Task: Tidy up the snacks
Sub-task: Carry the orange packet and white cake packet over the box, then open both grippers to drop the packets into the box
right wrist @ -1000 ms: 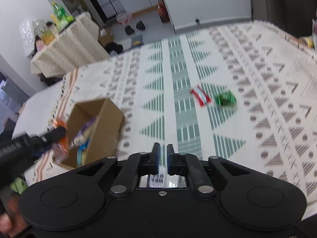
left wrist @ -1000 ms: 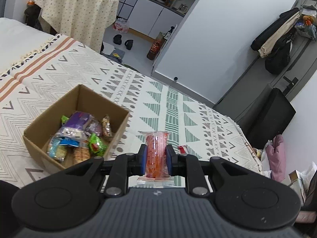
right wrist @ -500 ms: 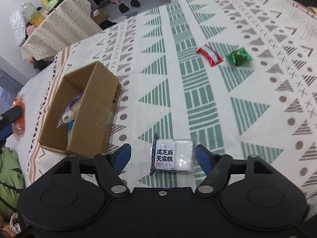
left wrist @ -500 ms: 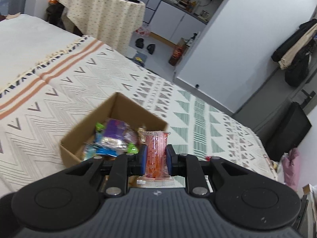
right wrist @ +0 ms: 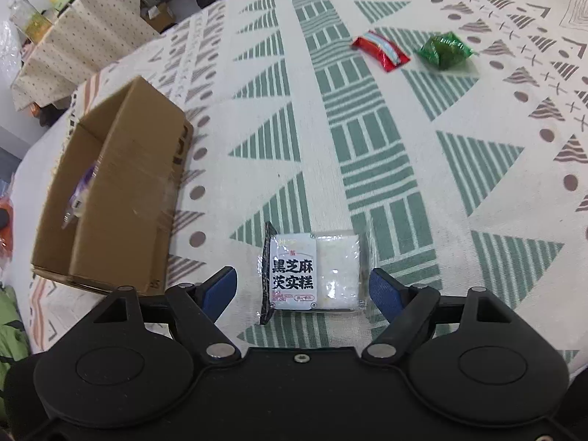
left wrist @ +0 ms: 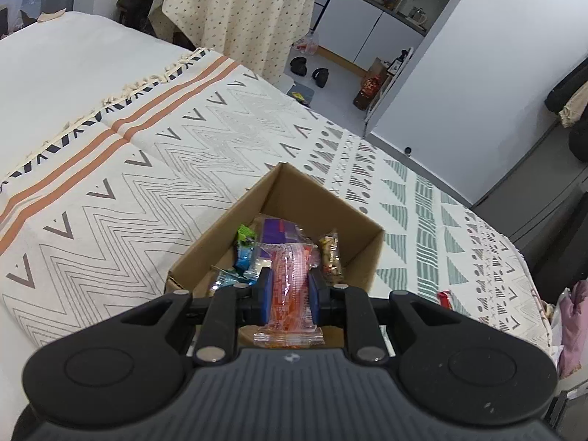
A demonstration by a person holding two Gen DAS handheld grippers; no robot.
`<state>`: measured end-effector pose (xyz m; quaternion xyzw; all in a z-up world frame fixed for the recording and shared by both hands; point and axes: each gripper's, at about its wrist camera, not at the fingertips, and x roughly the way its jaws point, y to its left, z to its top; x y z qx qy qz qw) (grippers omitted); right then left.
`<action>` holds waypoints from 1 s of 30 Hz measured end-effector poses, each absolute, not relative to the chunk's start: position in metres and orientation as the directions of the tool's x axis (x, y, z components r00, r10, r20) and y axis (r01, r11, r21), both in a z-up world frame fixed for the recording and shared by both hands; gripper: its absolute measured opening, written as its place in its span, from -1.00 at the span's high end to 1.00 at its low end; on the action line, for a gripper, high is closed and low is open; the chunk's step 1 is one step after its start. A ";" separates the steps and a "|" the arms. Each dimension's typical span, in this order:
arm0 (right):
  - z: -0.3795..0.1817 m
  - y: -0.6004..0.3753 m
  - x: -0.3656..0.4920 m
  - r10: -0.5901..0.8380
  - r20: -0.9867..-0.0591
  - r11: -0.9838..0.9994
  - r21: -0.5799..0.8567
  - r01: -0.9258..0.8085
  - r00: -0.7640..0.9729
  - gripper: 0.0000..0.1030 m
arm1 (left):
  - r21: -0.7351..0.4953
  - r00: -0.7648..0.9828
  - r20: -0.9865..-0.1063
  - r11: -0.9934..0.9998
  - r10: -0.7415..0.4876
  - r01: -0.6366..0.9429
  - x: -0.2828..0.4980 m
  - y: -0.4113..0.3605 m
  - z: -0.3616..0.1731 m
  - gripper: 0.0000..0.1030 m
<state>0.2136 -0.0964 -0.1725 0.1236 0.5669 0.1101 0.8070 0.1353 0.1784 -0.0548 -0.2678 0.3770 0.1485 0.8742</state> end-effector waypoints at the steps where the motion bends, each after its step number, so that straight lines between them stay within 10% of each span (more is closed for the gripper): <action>1: -0.176 -0.094 0.214 0.314 -0.891 0.947 0.319 -0.039 0.328 -0.52 | -0.353 0.666 -0.743 0.809 0.063 -0.470 0.136 0.181 -0.057 0.62; 7: -0.186 -0.082 0.219 0.268 -0.909 0.963 0.265 -0.054 0.320 -0.55 | -0.330 0.653 -0.750 0.793 0.110 -0.513 0.141 0.193 -0.065 0.57; 13: -0.185 -0.080 0.222 0.225 -0.914 0.974 0.216 -0.065 0.336 0.01 | -0.320 0.622 -0.774 0.778 0.114 -0.541 0.146 0.200 -0.070 0.52; 30: -0.116 -0.048 0.232 0.351 -0.832 0.936 0.320 -0.144 0.429 0.05 | -0.285 0.597 -0.791 0.785 0.132 -0.550 0.138 0.209 -0.059 -0.43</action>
